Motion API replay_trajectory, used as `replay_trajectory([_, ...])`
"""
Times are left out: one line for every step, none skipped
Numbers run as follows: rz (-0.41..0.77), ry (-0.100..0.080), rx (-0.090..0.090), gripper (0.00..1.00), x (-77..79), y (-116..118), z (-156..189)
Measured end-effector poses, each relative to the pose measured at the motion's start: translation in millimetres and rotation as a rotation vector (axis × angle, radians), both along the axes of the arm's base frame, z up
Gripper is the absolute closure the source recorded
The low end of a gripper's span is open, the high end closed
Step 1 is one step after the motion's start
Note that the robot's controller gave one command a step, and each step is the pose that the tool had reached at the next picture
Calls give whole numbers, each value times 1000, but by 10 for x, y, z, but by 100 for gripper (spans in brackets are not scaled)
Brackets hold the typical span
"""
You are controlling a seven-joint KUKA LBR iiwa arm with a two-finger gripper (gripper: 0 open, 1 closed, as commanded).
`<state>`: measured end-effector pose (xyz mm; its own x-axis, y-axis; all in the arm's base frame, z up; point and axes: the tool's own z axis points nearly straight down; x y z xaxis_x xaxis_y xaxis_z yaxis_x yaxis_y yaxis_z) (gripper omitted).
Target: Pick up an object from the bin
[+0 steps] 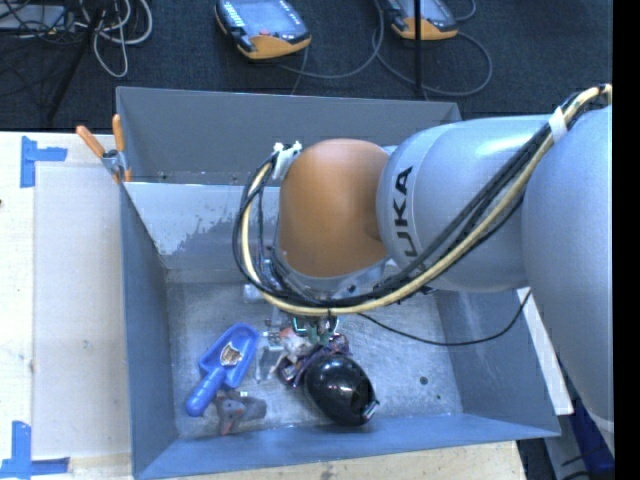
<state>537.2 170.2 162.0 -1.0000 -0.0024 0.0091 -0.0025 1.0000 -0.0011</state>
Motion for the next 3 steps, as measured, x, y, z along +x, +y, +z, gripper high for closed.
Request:
replay_trajectory([-3, -7, 1, 0, 18, -8, 44])
replay_trajectory([180, -30, 4, 100, -459, 462, -819])
replay_trajectory([179, -30, 5, 100, -459, 460, -819])
